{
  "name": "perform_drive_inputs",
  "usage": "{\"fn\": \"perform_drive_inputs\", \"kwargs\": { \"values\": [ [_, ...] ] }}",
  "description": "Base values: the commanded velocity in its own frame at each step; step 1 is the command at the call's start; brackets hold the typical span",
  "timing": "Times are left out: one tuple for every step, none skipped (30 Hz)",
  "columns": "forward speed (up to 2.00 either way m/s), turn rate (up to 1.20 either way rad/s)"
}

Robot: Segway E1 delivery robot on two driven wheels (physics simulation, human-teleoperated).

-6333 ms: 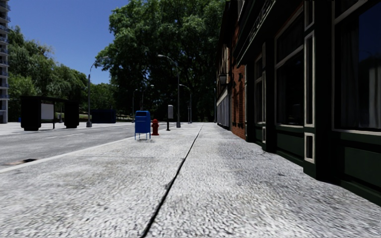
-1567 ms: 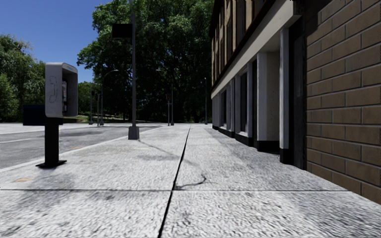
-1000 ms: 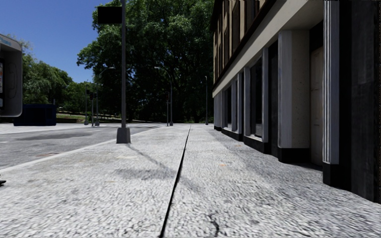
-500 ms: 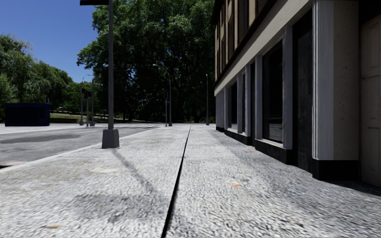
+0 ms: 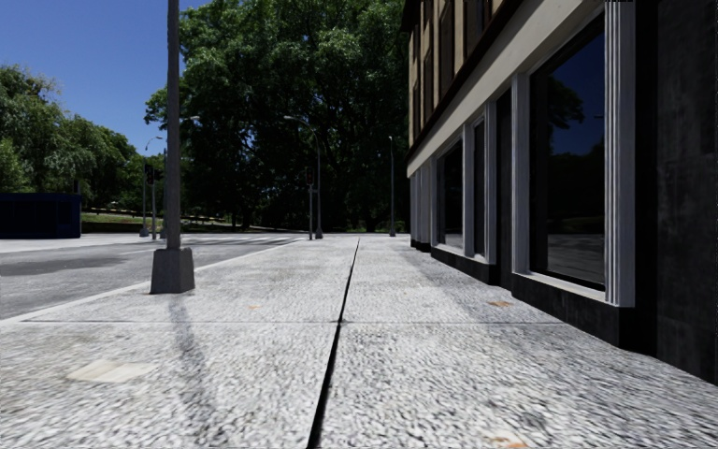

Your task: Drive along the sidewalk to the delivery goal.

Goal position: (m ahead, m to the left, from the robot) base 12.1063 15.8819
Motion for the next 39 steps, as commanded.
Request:
{"fn": "perform_drive_inputs", "kwargs": {
  "values": [
    [2.0,0.0],
    [2.0,0.0],
    [2.0,0.0],
    [2.0,0.0],
    [2.0,0.0],
    [2.0,0.0],
    [2.0,0.0],
    [2.0,0.0],
    [2.0,0.0],
    [2.0,0.0],
    [2.0,0.0],
    [2.0,0.0],
    [2.0,0.0],
    [2.0,0.0],
    [2.0,0.0],
    [2.0,0.0],
    [2.0,0.0],
    [2.0,0.0],
    [2.0,0.0],
    [2.0,0.0],
    [2.0,0.0],
    [2.0,0.0],
    [2.0,0.0],
    [2.0,0.0],
    [2.0,0.0],
    [2.0,0.0],
    [2.0,0.0],
    [2.0,0.0],
    [2.0,0.0],
    [2.0,0.0],
    [2.0,0.0],
    [2.0,0.0],
    [2.0,0.0],
    [2.0,0.0],
    [2.0,0.0],
    [2.0,0.0],
    [2.0,0.0],
    [2.0,0.0],
    [2.0,0.0]
  ]
}}
